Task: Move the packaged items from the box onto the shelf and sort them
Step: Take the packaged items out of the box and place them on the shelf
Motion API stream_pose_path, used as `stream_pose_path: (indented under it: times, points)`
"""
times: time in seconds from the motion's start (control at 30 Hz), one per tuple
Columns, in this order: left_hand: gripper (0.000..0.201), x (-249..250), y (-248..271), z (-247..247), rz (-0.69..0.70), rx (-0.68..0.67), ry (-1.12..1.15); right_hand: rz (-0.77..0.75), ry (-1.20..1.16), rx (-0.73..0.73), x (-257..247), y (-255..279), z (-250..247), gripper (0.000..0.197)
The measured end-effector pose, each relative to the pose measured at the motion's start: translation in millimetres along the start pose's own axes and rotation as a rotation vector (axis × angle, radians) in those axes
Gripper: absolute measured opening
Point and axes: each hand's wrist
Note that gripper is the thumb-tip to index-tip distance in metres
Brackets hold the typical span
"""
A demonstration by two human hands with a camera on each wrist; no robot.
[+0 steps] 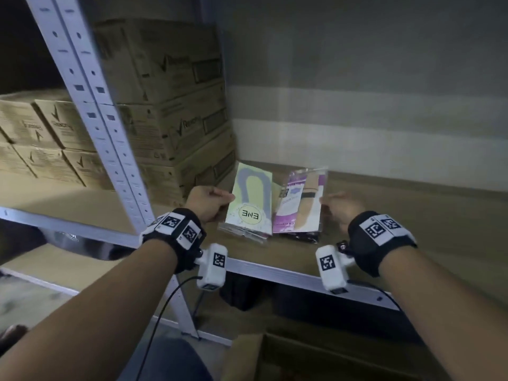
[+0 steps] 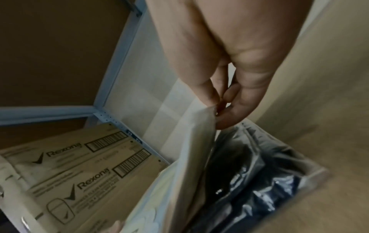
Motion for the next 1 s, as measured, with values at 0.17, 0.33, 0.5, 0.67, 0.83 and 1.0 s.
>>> stream_pose_path:
  times: [0.17,0.33,0.5,0.67,0.83,1.0]
  points:
    - [0.024,-5,-14,11,0.056,0.112,-0.243,0.005,0.105,-0.037,10,-15,-1,0.019]
    - [0.041,-5,-13,10,0.01,0.146,-0.274,-0.073,0.077,-0.005,20,-13,-11,0.032]
    - [0.03,1,12,14,0.097,0.144,-0.406,-0.144,0.143,0.028,19,23,-26,0.005]
    - [0.037,21,51,36,0.281,0.083,-0.585,-0.267,0.256,0.013,24,55,-43,0.014]
    - [0.03,29,99,82,0.491,-0.037,-0.718,-0.381,0.357,-0.015,38,96,-55,0.018]
    - [0.011,9,142,129,0.587,-0.238,-0.656,-0.369,0.297,-0.1,77,130,-62,0.009]
Point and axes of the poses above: each hand's wrist, its own y-axis away from the middle knuckle, its own z-axis out of the palm, x = y × z, and after that the axes turned 10 degrees about -x, right-handed
